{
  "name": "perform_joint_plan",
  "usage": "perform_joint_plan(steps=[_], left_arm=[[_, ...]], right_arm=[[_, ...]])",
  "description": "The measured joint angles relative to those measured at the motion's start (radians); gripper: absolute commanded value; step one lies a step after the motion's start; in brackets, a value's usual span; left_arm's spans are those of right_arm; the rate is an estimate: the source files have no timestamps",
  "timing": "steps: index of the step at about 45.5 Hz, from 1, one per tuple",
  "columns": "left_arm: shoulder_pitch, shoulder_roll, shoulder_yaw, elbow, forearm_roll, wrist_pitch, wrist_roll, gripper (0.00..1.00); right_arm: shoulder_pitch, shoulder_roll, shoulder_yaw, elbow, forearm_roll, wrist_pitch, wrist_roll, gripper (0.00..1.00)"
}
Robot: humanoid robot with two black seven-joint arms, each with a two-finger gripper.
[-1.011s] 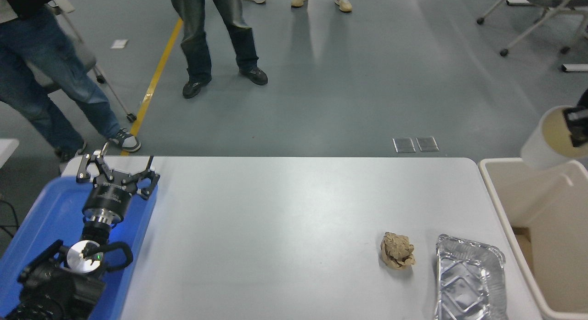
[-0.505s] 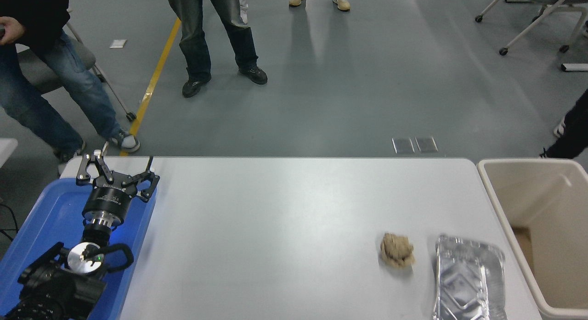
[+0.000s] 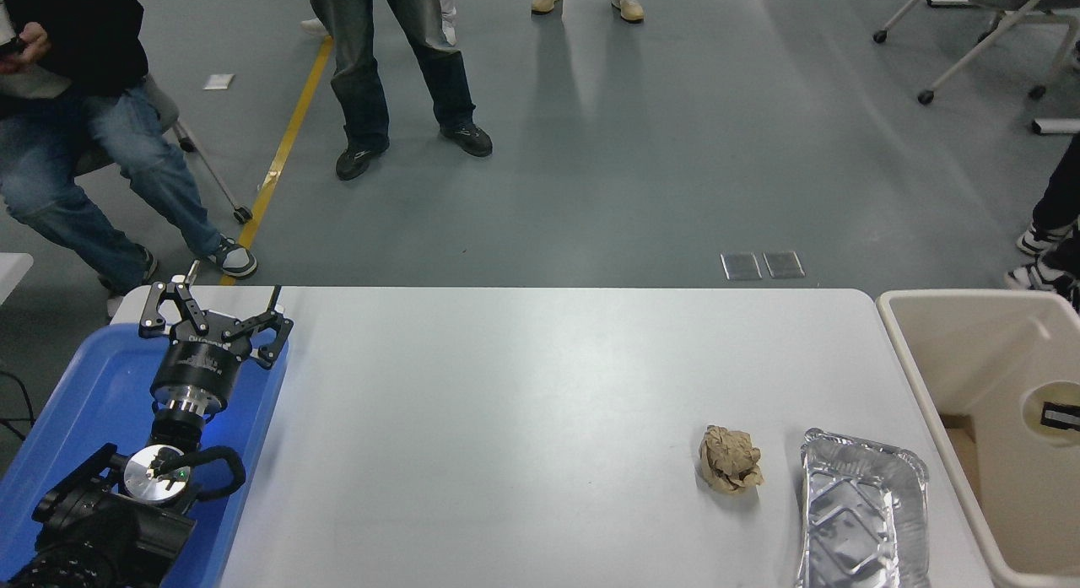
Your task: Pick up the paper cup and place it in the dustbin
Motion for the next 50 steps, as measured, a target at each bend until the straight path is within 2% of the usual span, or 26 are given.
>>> perform_joint_plan(steps=[2,3,4,5,6,9,26,31,41,50], left_arm=[[0.0,0.0,0.0,0.0,0.0,0.0,0.0,0.99],[0.0,0.0,0.0,0.0,0.0,0.0,0.0,0.99],[0.0,0.0,0.0,0.0,0.0,0.0,0.0,0.99],[0.0,0.0,0.0,0.0,0.0,0.0,0.0,0.99],[0.0,0.0,0.0,0.0,0.0,0.0,0.0,0.99],[0.0,0.0,0.0,0.0,0.0,0.0,0.0,0.99],[-0.001,0.0,0.0,0.0,0.0,0.0,0.0,0.99],[-0.001,0.0,0.001,0.0,0.0,0.0,0.0,0.99],[-0.001,0.0,0.002,-0.001,0.0,0.0,0.002,0.99],[0.0,0.0,0.002,-0.001,0.001,0.0,0.003,0.99]], right_arm=[[-0.01,0.007,0.009,-0.008,0.001,-0.003,-0.001,0.03],[-0.015,0.011,0.013,-0.011,0.001,-0.003,-0.001,0.1],[-0.022,0.016,0.018,-0.015,0.001,-0.004,-0.001,0.26],[-0.025,0.018,0.021,-0.018,0.001,-0.005,-0.001,0.48],[-0.028,0.021,0.024,-0.02,0.001,-0.006,-0.002,0.65],[-0.039,0.03,0.033,-0.027,0.003,-0.008,-0.003,1.0],[-0.058,0.051,0.064,-0.025,0.034,-0.005,-0.004,1.0],[0.012,0.02,0.045,0.034,0.036,0.007,-0.004,1.0],[0.39,-0.073,-0.197,0.335,0.041,0.129,-0.003,1.0],[0.803,-0.067,-0.437,0.631,0.083,0.311,-0.001,1.0]])
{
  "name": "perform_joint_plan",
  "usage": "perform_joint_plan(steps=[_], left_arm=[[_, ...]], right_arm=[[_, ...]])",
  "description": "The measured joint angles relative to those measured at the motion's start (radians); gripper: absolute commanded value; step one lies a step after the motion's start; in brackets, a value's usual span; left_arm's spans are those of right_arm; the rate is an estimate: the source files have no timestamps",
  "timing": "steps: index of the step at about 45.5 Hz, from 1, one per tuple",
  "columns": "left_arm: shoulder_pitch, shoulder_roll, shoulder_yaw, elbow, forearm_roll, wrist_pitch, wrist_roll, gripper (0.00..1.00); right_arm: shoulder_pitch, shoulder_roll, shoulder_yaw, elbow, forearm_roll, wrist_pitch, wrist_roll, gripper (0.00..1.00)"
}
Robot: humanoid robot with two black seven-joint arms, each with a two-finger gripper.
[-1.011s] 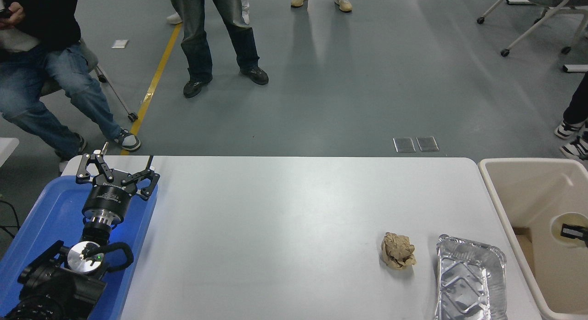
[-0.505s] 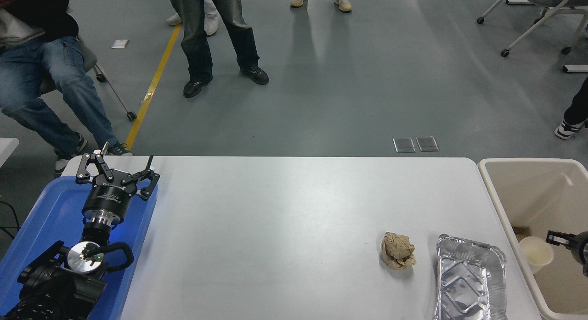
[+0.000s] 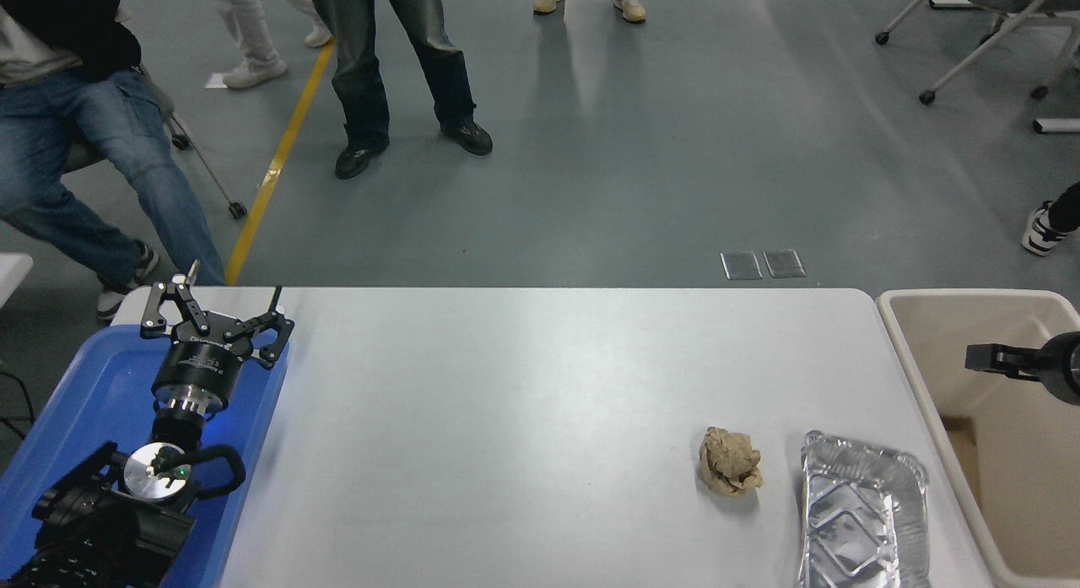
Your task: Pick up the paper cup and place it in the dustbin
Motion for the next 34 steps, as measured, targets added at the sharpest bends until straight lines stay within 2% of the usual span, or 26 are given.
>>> perform_joint_plan(steps=[7,16,26,34], left_arm=[[0.001,0.0,0.0,0.001,0.0,0.0,0.0,0.99],[0.001,0.0,-0.001,0.001,-0.001,0.0,-0.002,0.99],[0.001,0.0,-0.002,0.001,-0.001,0.0,-0.002,0.99],[0.001,0.0,-0.003,0.001,-0.002,0.0,-0.002,0.99]], right_arm=[[0.256,0.079,-0.093,0.182,0.091,0.163,0.0,1.0],[0.509,0.241,-0.148,0.376,0.254,0.333,0.0,1.0],[0.673,0.415,-0.155,0.482,0.391,0.428,-0.001,1.0],[0.732,0.502,-0.145,0.516,0.458,0.462,-0.001,1.0]])
